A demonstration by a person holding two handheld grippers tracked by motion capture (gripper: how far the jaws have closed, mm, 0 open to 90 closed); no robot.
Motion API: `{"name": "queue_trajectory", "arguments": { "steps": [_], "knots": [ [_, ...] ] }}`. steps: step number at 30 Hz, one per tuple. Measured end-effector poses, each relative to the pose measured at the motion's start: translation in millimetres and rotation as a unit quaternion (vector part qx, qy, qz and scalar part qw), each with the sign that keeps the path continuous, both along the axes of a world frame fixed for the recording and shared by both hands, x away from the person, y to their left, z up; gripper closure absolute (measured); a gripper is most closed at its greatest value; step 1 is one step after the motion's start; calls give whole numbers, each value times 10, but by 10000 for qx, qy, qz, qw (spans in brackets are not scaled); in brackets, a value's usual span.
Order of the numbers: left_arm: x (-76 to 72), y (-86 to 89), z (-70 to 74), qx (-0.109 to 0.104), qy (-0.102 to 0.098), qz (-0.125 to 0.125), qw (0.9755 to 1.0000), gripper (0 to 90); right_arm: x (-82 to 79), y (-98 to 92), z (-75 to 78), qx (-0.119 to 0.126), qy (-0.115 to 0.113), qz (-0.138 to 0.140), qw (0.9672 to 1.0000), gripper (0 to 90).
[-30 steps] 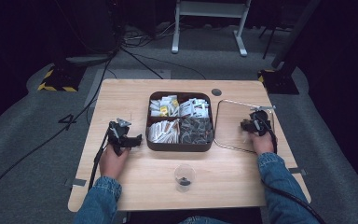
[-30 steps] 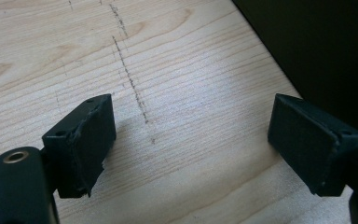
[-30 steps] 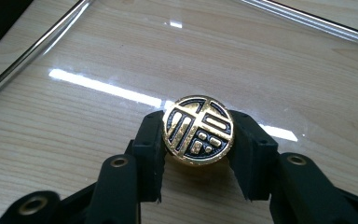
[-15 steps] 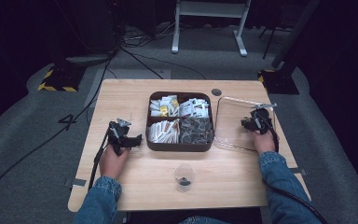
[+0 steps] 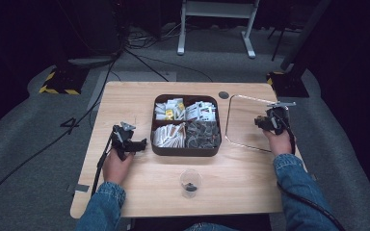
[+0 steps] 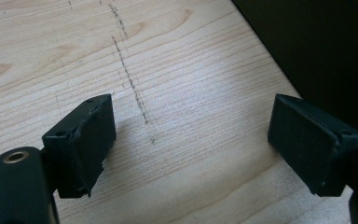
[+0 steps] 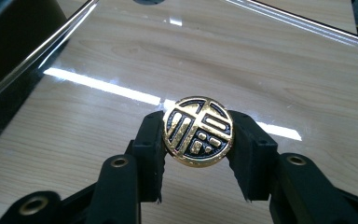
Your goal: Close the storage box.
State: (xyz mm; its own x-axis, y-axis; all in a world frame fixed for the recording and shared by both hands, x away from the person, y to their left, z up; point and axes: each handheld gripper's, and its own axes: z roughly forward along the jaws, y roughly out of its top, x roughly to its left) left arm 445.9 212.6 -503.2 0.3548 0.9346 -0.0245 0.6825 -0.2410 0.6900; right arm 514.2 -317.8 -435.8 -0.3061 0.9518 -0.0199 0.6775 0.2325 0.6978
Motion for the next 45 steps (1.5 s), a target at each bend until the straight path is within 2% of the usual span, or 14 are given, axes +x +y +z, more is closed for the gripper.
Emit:
{"name": "queue_trajectory", "arguments": {
  "steps": [9,20,34,45],
  "knots": [
    [3,-3,-1,-11,2,-3,10000,156,-65,12,217,158,-180,-45,9997,580],
    [-1,-4,0,-1,-3,10,10000,157,-117,146,424,229,-371,100,9990,580],
    [18,-10,0,10,-18,21,10000,159,-190,594,653,344,-515,524,9967,580],
    [21,-10,0,6,-4,108,9999,162,-218,1004,750,383,-462,826,9948,580]
  ]
}}
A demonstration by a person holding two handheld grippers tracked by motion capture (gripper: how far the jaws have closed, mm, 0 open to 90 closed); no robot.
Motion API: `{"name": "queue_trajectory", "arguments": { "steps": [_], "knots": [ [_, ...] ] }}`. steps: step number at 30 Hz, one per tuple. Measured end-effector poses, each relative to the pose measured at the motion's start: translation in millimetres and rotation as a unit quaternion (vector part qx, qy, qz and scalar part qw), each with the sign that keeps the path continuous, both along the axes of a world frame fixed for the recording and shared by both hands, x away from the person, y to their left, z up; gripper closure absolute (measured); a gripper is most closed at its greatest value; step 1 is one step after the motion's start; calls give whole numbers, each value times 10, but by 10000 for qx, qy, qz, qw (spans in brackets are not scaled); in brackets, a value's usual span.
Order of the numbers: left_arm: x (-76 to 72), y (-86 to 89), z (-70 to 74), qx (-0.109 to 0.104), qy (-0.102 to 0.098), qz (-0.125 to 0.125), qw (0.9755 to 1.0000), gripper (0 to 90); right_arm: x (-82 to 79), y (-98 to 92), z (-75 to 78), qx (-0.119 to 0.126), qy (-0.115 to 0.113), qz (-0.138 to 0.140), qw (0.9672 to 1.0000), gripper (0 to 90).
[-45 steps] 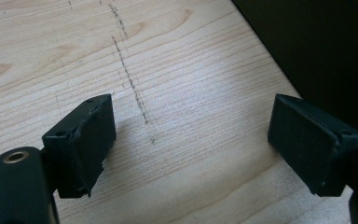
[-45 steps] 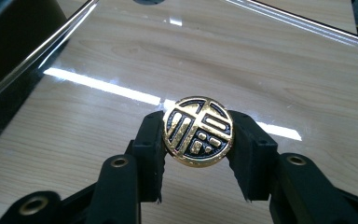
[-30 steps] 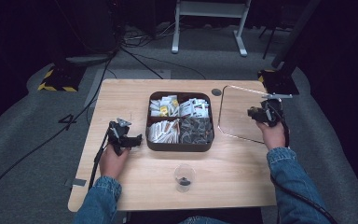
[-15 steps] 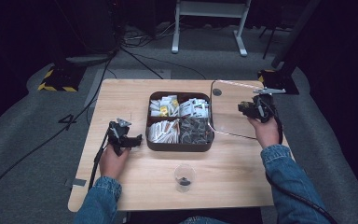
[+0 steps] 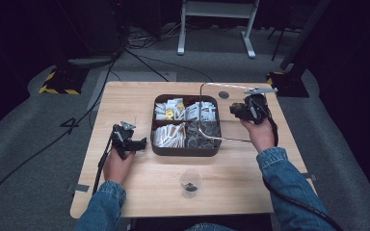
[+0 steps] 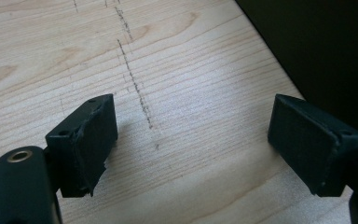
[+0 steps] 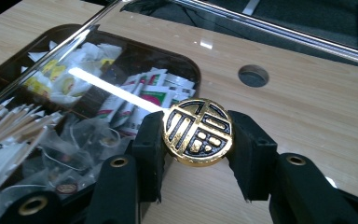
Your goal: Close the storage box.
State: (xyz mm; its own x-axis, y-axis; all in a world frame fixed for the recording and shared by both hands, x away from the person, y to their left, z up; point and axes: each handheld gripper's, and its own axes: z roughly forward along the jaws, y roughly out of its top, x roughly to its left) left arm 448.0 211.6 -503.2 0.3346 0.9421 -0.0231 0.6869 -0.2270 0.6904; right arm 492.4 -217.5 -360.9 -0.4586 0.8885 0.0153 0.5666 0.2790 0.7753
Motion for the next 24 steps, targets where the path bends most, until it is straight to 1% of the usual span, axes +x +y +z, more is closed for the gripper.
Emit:
{"name": "queue_trajectory", "arguments": {
  "steps": [4,9,12,19,21,24],
  "knots": [
    [-10,5,-1,-4,-4,9,10000,157,15,129,12,17,33,86,10000,580],
    [-19,5,-1,-21,13,12,10000,156,29,281,17,80,-12,245,9997,580],
    [-21,7,0,-14,20,3,10000,155,40,378,15,74,-15,312,9995,580],
    [-20,7,0,-14,19,4,10000,155,61,578,3,93,30,311,9995,580],
    [-20,7,0,-15,19,4,10000,155,68,629,0,162,58,318,9993,580],
    [-20,7,0,-15,18,5,10000,155,90,693,-10,183,95,316,9993,580]
  ]
}}
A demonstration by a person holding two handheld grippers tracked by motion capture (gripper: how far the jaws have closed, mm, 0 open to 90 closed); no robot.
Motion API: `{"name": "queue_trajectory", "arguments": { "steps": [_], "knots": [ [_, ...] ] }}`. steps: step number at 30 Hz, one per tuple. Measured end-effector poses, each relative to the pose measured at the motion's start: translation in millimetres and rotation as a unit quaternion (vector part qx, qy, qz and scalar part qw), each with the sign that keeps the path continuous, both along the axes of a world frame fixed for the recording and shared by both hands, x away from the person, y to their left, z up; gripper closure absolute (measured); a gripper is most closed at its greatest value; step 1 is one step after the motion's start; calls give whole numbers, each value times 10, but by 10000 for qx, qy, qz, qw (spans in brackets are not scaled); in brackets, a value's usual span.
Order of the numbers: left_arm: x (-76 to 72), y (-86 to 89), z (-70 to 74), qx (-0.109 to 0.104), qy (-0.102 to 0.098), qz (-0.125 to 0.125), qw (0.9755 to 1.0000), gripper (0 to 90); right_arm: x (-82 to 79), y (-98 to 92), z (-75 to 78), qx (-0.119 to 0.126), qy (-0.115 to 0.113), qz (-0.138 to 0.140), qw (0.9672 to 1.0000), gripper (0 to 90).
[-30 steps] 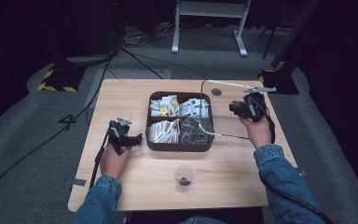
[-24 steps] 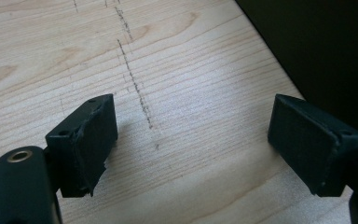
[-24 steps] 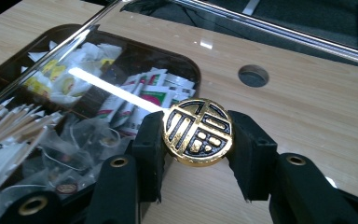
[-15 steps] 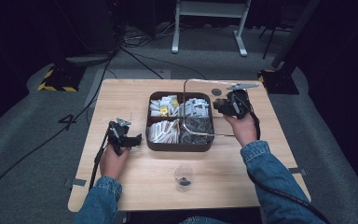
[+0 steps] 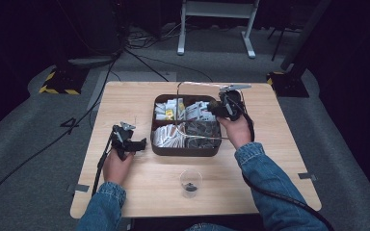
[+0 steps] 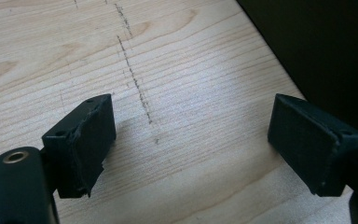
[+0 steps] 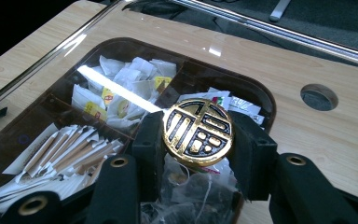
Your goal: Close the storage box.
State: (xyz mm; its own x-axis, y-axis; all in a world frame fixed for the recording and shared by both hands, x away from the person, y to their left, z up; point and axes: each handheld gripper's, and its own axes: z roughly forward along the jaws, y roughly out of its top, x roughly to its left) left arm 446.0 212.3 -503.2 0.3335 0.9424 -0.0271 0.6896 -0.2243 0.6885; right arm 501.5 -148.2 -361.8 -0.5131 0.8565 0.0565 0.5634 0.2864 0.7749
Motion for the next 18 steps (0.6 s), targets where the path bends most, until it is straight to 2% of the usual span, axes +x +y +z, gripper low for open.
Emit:
{"name": "queue_trajectory", "arguments": {
  "steps": [3,18],
  "knots": [
    [0,0,0,1,0,-2,10000,156,11,79,-14,-57,-17,15,10000,580],
    [13,-2,-1,10,-21,-2,10000,156,46,331,-123,-40,44,7,10000,580]
  ]
}}
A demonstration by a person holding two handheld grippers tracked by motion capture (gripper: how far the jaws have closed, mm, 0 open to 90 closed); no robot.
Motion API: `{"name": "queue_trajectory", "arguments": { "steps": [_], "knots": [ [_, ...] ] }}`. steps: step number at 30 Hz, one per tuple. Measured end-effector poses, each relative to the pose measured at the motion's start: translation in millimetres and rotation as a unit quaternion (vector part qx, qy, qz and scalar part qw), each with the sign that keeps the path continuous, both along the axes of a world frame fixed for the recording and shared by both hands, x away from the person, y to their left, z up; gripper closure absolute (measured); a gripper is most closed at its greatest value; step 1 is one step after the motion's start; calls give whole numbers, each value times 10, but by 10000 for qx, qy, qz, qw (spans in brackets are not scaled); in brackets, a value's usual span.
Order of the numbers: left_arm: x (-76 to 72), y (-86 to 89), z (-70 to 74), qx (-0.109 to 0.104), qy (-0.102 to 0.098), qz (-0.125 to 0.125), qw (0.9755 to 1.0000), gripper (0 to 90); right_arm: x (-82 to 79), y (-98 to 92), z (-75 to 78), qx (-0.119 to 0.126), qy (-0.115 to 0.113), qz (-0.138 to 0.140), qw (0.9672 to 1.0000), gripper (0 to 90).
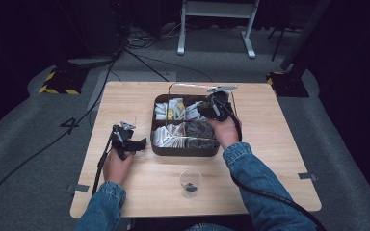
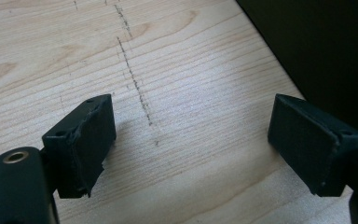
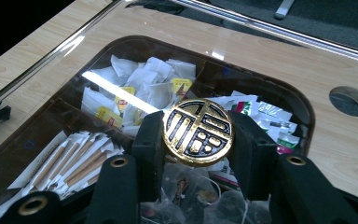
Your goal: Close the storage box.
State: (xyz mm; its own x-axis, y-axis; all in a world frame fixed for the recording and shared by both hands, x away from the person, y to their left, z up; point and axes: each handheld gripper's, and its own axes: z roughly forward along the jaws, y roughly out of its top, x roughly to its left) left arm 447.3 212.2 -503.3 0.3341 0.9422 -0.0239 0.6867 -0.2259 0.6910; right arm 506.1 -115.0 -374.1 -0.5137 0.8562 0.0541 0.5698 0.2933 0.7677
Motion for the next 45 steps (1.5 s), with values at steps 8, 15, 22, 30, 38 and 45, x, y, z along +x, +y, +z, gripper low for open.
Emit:
{"name": "queue_trajectory", "arguments": {
  "steps": [8,15,22,30,38,45],
  "knots": [
    [-2,0,0,3,-1,4,10000,156,32,119,-96,-105,38,2,9999,580],
    [-9,-3,0,-10,13,19,10000,155,26,252,-164,-236,63,136,9996,580],
    [-12,0,1,-3,20,-15,10000,155,51,362,-273,-220,190,181,9994,580],
    [-9,-8,-1,-30,17,7,10000,155,87,443,-385,-352,235,61,9991,580],
    [-6,-7,-1,-15,9,-3,10000,155,81,506,-467,-439,265,52,9987,580],
    [-6,-7,-1,-14,8,-4,10000,155,94,546,-511,-457,300,90,9985,579]
  ]
}}
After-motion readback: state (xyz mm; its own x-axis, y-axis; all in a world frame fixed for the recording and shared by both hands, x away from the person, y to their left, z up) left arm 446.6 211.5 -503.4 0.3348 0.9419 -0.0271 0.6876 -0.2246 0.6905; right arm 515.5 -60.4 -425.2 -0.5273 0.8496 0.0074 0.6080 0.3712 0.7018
